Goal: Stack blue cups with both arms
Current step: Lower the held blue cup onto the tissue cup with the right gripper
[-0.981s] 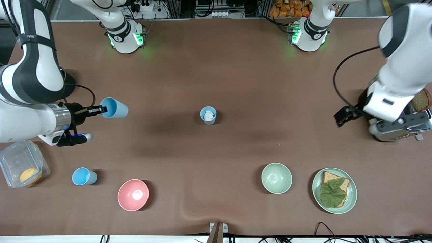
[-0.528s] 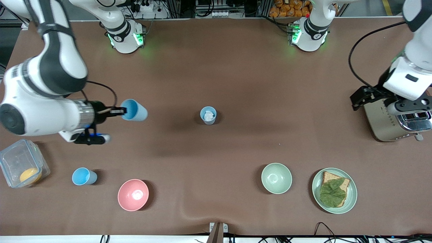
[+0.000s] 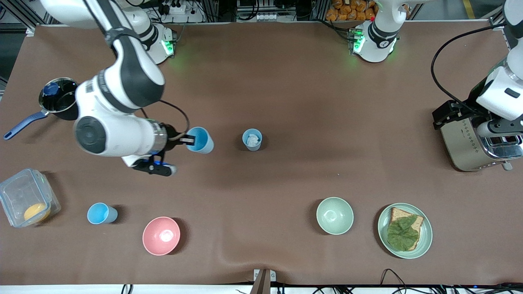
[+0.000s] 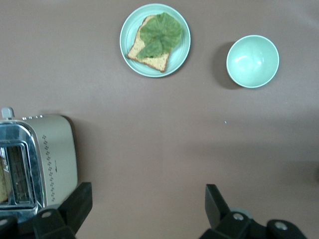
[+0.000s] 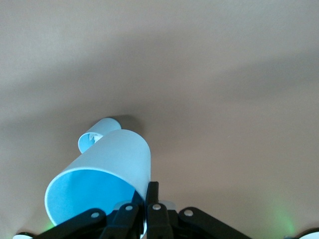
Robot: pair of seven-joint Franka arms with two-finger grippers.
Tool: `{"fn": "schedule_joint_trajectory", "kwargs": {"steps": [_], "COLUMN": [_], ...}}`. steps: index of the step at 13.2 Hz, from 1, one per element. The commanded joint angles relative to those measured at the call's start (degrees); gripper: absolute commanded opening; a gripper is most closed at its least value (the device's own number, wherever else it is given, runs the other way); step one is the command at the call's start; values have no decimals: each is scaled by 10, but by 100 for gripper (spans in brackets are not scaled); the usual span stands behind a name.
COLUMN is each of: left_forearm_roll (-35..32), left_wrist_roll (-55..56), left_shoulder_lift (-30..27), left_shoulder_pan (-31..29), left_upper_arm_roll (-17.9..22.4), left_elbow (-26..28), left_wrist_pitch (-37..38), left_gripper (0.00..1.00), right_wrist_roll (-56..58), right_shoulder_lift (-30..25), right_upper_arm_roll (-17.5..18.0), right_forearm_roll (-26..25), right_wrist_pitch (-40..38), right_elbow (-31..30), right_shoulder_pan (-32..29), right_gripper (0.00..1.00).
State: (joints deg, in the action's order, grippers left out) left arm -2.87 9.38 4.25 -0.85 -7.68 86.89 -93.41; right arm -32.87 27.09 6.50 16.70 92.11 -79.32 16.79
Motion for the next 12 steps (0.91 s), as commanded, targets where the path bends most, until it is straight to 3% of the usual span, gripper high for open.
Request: {"fn": "schedule_joint_trajectory", "kwargs": {"steps": [1,3,5,7,12], "left_forearm_roll": [12,12,11,11,12], "left_wrist_roll": [6,5,2,-1,-1], "left_shoulder_lift": [-13,-13,-13,-13,-13], "left_shoulder_pan": [-6,-7,-7,-7,-7], "left_upper_arm_roll": [-1,-1,-1,-1,-1], "left_elbow": [-3,-4,-4,-4,-4], "left_wrist_pitch": [17,24,24,24,24], "left_gripper": [100,100,100,100,100], "right_wrist_roll": [-49,-126,-196,-201,-201], "right_shoulder_lift": [-14,-20,-19,-16,-2], "right_upper_arm_roll": [-5,-5,-6,-6,-9], "right_forearm_roll": [9,7,1,-1,-17], "right_wrist_pitch": [21,53,133,186,217], "right_elbow": [-42,-69,-119,-153,-153], "right_shoulder_pan": [49,118,171,180,176], "right_gripper": [0,0,0,0,0]}}
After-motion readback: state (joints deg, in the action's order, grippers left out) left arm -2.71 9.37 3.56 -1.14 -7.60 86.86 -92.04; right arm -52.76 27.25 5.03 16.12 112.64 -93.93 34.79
